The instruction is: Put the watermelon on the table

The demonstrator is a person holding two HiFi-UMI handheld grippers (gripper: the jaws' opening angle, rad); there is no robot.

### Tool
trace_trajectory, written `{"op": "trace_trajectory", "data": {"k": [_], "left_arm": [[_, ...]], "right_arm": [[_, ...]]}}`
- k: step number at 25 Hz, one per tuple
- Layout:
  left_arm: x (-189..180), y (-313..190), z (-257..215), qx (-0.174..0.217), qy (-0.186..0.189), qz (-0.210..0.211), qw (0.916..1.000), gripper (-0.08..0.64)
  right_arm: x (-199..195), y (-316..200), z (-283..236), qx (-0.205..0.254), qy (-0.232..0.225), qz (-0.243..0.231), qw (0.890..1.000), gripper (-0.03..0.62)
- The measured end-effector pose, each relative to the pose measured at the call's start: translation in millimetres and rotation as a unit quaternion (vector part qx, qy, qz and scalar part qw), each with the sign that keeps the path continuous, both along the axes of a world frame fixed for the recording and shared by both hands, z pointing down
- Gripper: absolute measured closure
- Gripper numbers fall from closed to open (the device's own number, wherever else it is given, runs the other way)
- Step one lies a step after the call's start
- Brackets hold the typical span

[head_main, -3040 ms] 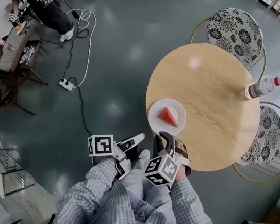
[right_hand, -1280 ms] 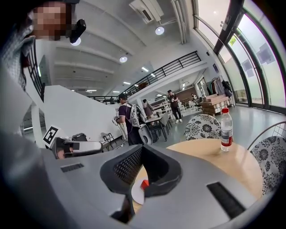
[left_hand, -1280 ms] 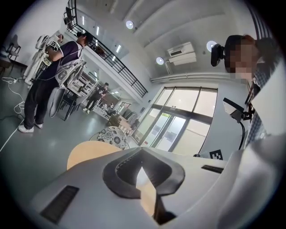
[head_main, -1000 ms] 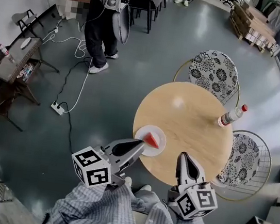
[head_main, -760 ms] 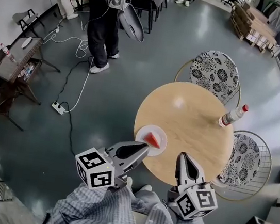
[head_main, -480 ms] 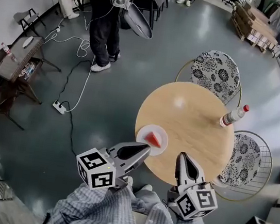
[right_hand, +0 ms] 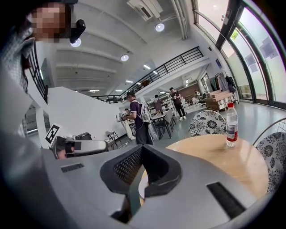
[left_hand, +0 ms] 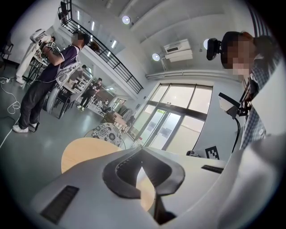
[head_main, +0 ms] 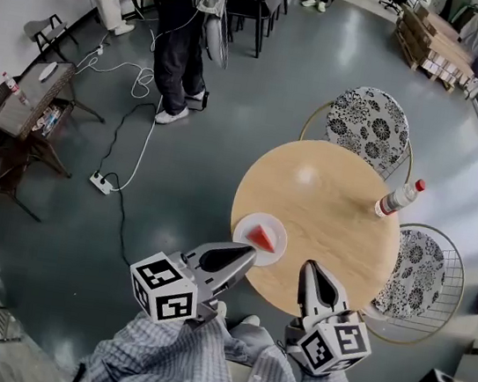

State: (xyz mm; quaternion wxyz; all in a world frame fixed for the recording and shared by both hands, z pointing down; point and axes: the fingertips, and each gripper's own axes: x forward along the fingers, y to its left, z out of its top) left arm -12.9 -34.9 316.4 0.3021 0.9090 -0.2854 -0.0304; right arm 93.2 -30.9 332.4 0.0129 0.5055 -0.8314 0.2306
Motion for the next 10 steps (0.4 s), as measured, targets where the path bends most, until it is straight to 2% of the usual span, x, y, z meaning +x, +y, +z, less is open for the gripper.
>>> {"op": "trace_trajectory", "data": {"k": [10], "left_arm": [[6.5, -0.2, 7.8, -0.011, -0.012, 0.004, 0.9999, 0.554]], "right_arm": [[1.7, 1.0, 5.7, -0.007, -0.011, -0.003, 1.0, 0.586]]}}
